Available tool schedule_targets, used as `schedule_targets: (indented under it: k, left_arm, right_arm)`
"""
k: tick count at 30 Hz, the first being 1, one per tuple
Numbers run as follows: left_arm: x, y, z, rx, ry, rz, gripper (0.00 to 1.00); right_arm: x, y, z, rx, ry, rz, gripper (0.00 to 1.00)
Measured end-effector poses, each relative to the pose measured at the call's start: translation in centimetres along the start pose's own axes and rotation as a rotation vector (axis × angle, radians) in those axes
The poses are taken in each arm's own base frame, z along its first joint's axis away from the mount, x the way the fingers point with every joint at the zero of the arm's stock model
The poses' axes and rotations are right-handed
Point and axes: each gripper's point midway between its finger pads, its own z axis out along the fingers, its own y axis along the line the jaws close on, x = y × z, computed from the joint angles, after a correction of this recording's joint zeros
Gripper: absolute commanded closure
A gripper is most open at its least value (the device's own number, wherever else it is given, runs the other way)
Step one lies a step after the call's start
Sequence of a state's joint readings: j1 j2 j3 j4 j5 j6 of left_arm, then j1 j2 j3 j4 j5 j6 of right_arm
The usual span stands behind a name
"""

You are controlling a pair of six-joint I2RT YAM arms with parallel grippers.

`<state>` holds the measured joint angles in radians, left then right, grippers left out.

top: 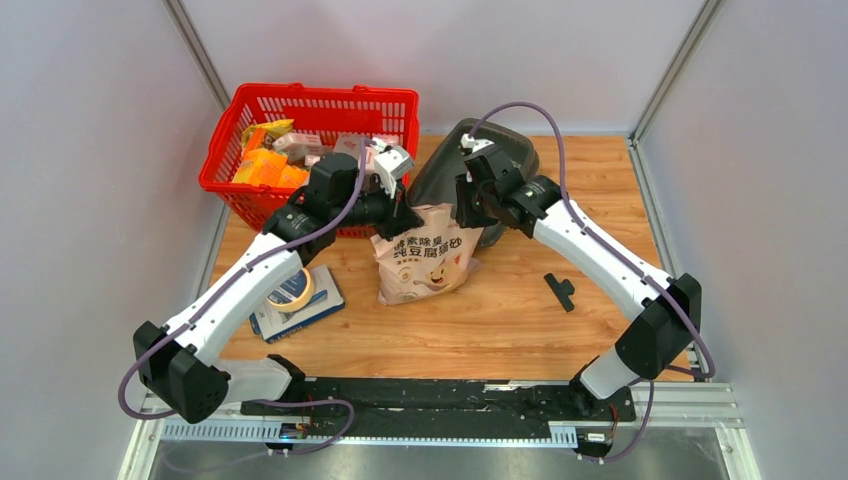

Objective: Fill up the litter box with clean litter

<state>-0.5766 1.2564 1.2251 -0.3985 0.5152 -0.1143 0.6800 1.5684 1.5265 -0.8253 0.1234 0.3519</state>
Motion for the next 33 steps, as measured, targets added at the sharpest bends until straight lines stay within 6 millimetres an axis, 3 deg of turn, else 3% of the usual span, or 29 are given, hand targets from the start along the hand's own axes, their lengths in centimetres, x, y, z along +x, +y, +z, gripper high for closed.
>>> schedule_targets:
  k: [14,23,33]
  left_arm:
    - [0.1,-0.1,0.1,0.006,-0.009,0.009,1.0]
    - [0.5,-0.2,0.1,0.018,0.007,0.056,1.0]
    - [0.7,0.0,-0.8,0.015,0.056,0.174,1.0]
  right_arm:
    - [1.0,-0.6,2.7,-0.138,0.01,0.227,1.0]
    - [1.7,0.1,3.9,-0.391,0.102,0.345,1.0]
    - [-0.5,0.0,2.0,-0.642,0.18,0.552,1.0]
